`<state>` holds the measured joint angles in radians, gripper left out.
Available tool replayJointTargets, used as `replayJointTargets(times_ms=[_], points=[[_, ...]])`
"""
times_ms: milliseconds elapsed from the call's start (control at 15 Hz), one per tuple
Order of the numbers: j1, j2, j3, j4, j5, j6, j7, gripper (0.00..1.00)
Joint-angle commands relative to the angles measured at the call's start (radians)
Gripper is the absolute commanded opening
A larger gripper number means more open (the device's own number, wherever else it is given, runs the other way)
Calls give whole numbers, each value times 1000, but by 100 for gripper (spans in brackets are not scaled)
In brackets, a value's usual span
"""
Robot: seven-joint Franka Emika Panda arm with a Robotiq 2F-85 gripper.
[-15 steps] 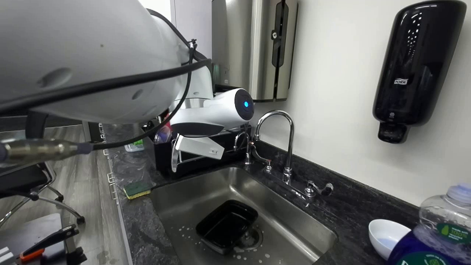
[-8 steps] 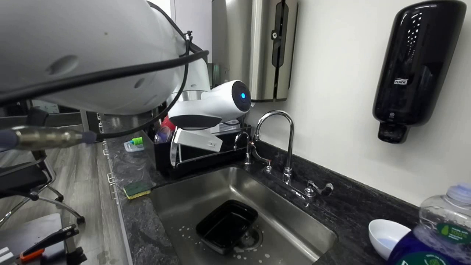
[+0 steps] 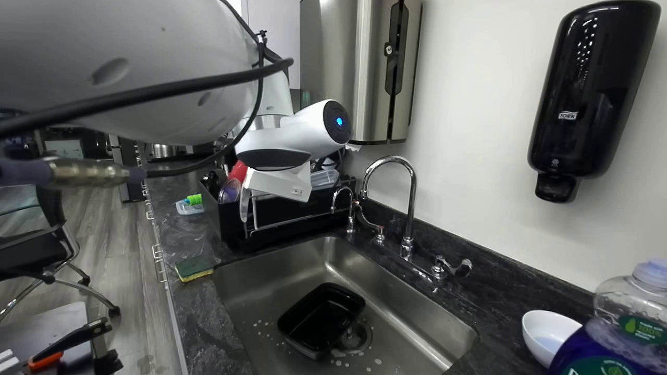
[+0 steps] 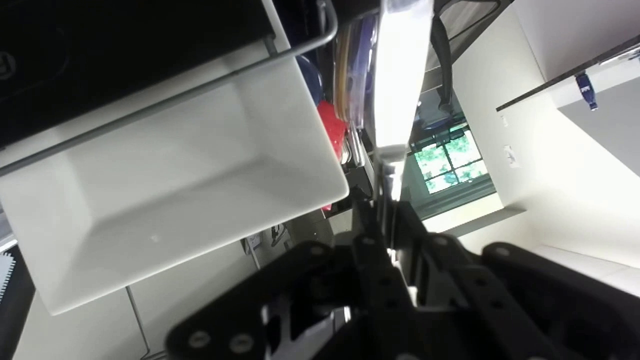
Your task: Take the silver butter knife out of the black lunchbox and put it on the dishrack
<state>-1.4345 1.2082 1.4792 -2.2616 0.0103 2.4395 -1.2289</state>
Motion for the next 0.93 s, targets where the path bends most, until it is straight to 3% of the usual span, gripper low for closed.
replayJointTargets(times_ms=[0,467,867], points=[[23,4,9,-3,26,58,24,3],[83,18,14,-20,14,191,103,3],[75,19,42,-61,-5,250,161,3]])
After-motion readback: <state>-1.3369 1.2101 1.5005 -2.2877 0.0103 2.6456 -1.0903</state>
